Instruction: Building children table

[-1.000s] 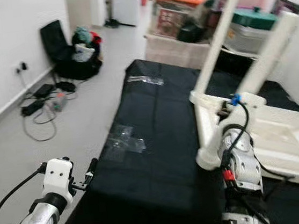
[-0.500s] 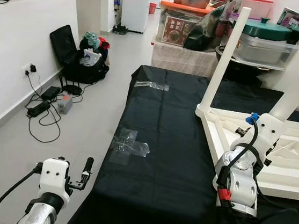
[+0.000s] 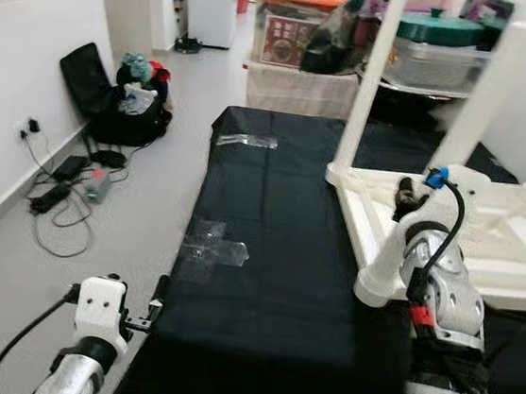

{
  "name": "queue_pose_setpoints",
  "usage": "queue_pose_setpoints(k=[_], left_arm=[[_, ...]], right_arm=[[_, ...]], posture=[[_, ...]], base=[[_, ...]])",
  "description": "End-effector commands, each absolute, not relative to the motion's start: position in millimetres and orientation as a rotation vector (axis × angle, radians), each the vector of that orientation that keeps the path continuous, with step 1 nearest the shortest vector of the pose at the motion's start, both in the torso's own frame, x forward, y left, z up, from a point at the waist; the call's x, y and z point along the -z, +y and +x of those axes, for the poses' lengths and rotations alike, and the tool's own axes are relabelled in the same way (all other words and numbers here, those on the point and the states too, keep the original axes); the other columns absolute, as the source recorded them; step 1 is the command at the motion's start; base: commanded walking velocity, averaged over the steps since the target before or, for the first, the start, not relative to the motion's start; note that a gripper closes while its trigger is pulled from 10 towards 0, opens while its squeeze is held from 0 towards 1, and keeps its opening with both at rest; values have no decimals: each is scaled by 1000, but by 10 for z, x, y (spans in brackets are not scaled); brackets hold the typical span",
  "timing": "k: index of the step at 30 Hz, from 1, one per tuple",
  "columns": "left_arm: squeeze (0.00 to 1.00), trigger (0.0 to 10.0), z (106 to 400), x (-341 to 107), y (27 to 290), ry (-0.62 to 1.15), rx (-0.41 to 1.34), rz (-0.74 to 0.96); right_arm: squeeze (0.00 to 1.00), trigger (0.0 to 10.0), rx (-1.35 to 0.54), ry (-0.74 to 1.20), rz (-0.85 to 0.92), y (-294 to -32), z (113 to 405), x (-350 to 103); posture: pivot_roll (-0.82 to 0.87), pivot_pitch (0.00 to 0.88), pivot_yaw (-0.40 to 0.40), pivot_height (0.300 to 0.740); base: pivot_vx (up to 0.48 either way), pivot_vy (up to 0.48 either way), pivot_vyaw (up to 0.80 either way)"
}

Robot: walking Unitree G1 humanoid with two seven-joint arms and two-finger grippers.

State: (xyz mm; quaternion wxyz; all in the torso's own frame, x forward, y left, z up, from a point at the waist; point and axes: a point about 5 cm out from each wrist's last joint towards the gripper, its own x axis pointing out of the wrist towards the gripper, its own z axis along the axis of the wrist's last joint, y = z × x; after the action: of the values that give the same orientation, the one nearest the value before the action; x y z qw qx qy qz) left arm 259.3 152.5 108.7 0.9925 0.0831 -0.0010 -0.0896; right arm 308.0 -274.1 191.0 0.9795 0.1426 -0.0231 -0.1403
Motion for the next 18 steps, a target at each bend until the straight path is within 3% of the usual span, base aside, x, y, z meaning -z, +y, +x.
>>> queue_pose_setpoints(k=[1, 4, 5, 9, 10, 14, 15, 18], left_arm=[[0, 10000, 2598, -1056, 1494, 5, 185, 157], [0, 10000, 2601, -1055, 1483, 4, 189, 156], [0, 10000, 2599, -1049, 1470, 5, 194, 155], [0, 10000, 2594, -1042, 1456, 5, 200, 155], [0, 10000, 2590, -1040, 1457, 5, 200, 155], [0, 10000, 2588, -1039, 1458, 5, 201, 154], [0, 10000, 2589, -1040, 1463, 6, 200, 155], [0, 10000, 2590, -1040, 1465, 6, 199, 155]], right_arm=[[0, 10000, 174, -62, 278, -2773, 3042, -1987], [0, 10000, 54, -55, 229, -2776, 3023, -2006], [0, 8627, -44, -37, 196, -2770, 3021, -1996], [0, 8627, -116, -22, 161, -2764, 3035, -1976], [0, 4235, -122, -25, 162, -2758, 3043, -1972], [0, 4235, -135, -28, 164, -2764, 3050, -1972], [0, 0, -159, -19, 178, -2750, 3064, -1955], [0, 0, -182, -12, 190, -2744, 3074, -1942]], posture=[[108, 0, -186, 740], [107, 0, -188, 740], [110, 0, -192, 740], [111, 0, -193, 740], [113, 0, -193, 740], [113, 0, -193, 740], [114, 0, -189, 740], [114, 0, -189, 740]], base=[[0, 0, 0], [0, 0, 0], [0, 0, 0], [0, 0, 0], [0, 0, 0], [0, 0, 0], [0, 0, 0], [0, 0, 0]])
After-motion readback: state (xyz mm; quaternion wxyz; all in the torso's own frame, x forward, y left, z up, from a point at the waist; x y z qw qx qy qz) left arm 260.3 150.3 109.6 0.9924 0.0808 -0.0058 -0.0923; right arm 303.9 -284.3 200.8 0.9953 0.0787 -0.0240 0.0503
